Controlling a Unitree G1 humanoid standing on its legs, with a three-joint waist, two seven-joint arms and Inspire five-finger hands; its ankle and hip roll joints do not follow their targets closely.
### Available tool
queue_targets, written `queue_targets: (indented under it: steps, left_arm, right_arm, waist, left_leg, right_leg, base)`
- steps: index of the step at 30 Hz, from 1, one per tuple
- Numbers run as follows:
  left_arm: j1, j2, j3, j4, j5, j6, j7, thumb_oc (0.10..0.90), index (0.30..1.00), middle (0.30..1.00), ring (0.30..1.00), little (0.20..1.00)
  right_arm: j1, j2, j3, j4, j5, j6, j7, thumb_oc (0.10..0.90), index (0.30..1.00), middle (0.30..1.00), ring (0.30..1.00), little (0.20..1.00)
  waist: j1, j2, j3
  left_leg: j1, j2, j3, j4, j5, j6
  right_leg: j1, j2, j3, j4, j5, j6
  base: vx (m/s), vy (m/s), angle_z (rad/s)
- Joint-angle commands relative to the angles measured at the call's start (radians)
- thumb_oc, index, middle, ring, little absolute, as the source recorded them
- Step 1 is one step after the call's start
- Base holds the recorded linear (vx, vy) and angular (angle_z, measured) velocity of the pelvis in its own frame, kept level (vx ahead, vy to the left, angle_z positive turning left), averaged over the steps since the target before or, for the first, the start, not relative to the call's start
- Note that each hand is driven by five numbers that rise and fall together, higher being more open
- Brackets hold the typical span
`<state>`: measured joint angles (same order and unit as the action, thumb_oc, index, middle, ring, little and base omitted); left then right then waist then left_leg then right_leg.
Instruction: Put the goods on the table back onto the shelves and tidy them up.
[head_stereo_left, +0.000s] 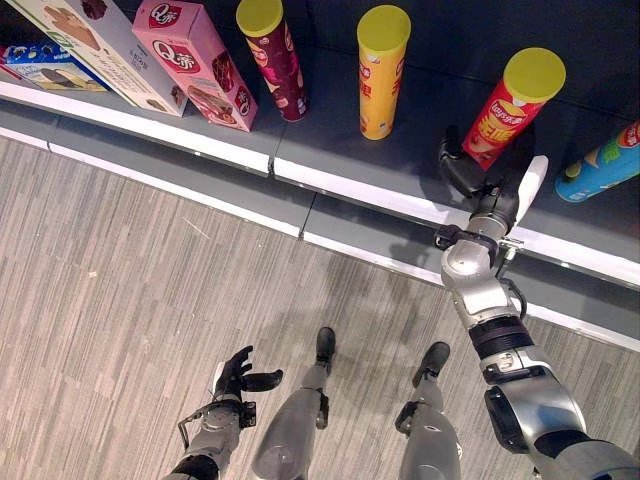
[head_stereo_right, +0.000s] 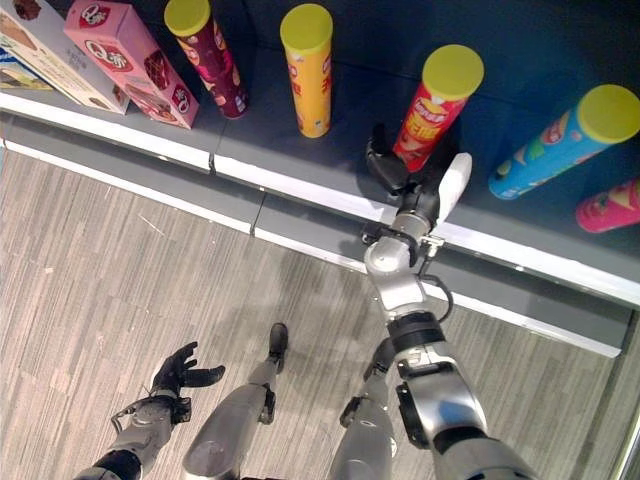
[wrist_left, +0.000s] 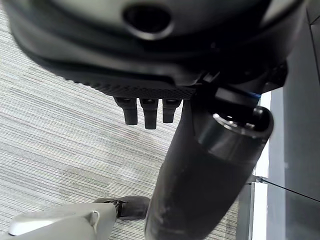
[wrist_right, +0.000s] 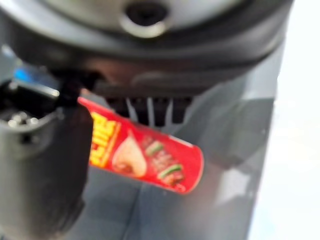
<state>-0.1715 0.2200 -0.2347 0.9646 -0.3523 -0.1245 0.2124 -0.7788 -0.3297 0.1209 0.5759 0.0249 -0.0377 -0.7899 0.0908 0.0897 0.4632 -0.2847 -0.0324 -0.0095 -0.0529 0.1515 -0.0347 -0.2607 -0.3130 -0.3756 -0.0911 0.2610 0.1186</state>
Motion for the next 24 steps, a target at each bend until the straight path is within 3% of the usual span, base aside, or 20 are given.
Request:
queue_targets:
  steps: [1,7,10,12,16,18,19,20,21,22,24]
  left_arm:
    - [0.002,0.06,-0.021,0.037,0.002,-0.015,0.064,0.8,0.9,0.9,0.9,0.9]
    - [-0.002,0.051,-0.018,0.043,0.012,-0.016,0.069,0.8,0.9,0.9,0.9,0.9]
    - [-0.003,0.05,-0.019,0.042,0.014,-0.016,0.071,0.8,0.9,0.9,0.9,0.9]
    - [-0.005,0.042,-0.008,0.034,0.021,-0.01,0.074,0.8,0.9,0.9,0.9,0.9]
    - [0.002,0.033,0.008,0.038,0.027,0.0,0.072,0.8,0.9,0.9,0.9,0.9]
    - [0.029,0.034,0.032,0.04,0.038,0.017,0.054,0.8,0.9,0.9,0.9,0.9]
    - [0.03,0.035,0.032,0.039,0.038,0.017,0.054,0.8,0.9,0.9,0.9,0.9]
    - [0.061,0.052,0.067,0.03,0.05,0.03,0.028,0.8,0.9,0.9,0.9,0.9]
    - [0.062,0.052,0.066,0.03,0.05,0.031,0.028,0.8,0.9,0.9,0.9,0.9]
    - [0.074,0.056,0.077,0.023,0.062,0.033,0.001,0.8,0.9,0.9,0.9,0.9]
    - [0.074,0.06,0.086,0.028,0.068,0.039,-0.015,0.8,0.9,0.9,0.9,0.9]
  right_arm:
    - [-0.064,-0.04,0.012,-0.064,-0.109,-0.054,-0.061,0.8,0.9,0.9,0.9,0.9]
    - [-0.025,-0.077,0.005,-0.159,-0.248,-0.004,-0.112,0.8,0.9,0.9,0.9,0.9]
    - [-0.017,-0.077,0.0,-0.175,-0.259,0.0,-0.115,0.8,0.9,0.9,0.9,0.9]
    - [0.064,-0.068,-0.025,-0.308,-0.322,0.008,-0.122,0.8,0.9,0.9,0.9,0.9]
    - [0.156,-0.044,-0.036,-0.44,-0.33,-0.021,-0.083,0.8,0.9,0.9,0.9,0.9]
    - [0.272,0.012,-0.008,-0.578,-0.165,-0.136,0.073,0.8,0.9,0.9,0.9,0.9]
    - [0.274,0.012,-0.009,-0.579,-0.164,-0.135,0.075,0.8,0.9,0.9,0.9,0.9]
    - [0.38,0.018,0.011,-0.691,0.081,-0.246,0.265,0.8,0.9,0.9,0.9,0.9]
    - [0.382,0.018,0.01,-0.693,0.082,-0.245,0.266,0.8,0.9,0.9,0.9,0.9]
    - [0.423,-0.013,0.032,-0.723,0.132,-0.257,0.366,0.8,0.9,0.9,0.9,0.9]
    - [0.447,-0.023,0.042,-0.718,0.193,-0.261,0.419,0.8,0.9,0.9,0.9,0.9]
  waist:
    - [0.011,0.02,-0.039]
    - [0.001,0.01,-0.048]
    - [0.0,0.007,-0.05]
    - [-0.017,-0.014,-0.074]
    - [-0.03,-0.036,-0.092]
    - [-0.051,-0.064,-0.115]
    - [-0.051,-0.065,-0.118]
    - [-0.071,-0.091,-0.135]
    - [-0.071,-0.092,-0.139]
    - [-0.081,-0.104,-0.154]
    - [-0.087,-0.113,-0.167]
  left_leg:
    - [-0.024,0.011,-0.013,-0.034,-0.021,-0.046]
    - [-0.015,0.013,-0.01,-0.034,-0.026,-0.046]
    - [-0.014,0.014,-0.008,-0.034,-0.027,-0.046]
    - [-0.002,0.022,0.004,-0.034,-0.029,-0.046]
    - [0.014,0.034,0.016,-0.034,-0.035,-0.045]
    - [0.045,0.046,0.038,-0.034,-0.047,-0.044]
    - [0.041,0.044,0.038,-0.034,-0.043,-0.042]
    - [0.072,0.053,0.064,-0.034,-0.056,-0.039]
    - [0.067,0.052,0.064,-0.034,-0.053,-0.038]
    - [0.083,0.056,0.081,-0.034,-0.059,-0.036]
    - [0.093,0.057,0.088,-0.034,-0.064,-0.033]
  right_leg:
    - [0.026,-0.098,0.039,0.114,-0.063,0.115]
    - [0.031,-0.094,0.043,0.11,-0.061,0.115]
    - [0.033,-0.093,0.042,0.109,-0.061,0.115]
    - [0.041,-0.083,0.05,0.092,-0.051,0.115]
    - [0.054,-0.072,0.06,0.08,-0.049,0.113]
    - [0.073,-0.062,0.073,0.067,-0.047,0.113]
    - [0.07,-0.063,0.073,0.065,-0.043,0.113]
    - [0.087,-0.053,0.092,0.05,-0.037,0.115]
    - [0.083,-0.054,0.092,0.048,-0.034,0.115]
    - [0.091,-0.049,0.1,0.038,-0.031,0.117]
    - [0.095,-0.046,0.108,0.031,-0.029,0.117]
  base:
    - [0.0,0.0,0.0]
    - [0.0,0.0,0.0]
    - [0.01,-0.004,-0.02]
    - [0.03,-0.011,-0.1]
    - [0.02,-0.008,-0.12]
    - [0.06,0.012,-0.14]
    - [0.07,0.025,-0.25]
    - [0.04,0.021,-0.42]
    - [0.08,0.035,-0.46]
    - [0.02,0.02,-0.52]
    - [0.07,0.042,-0.5]
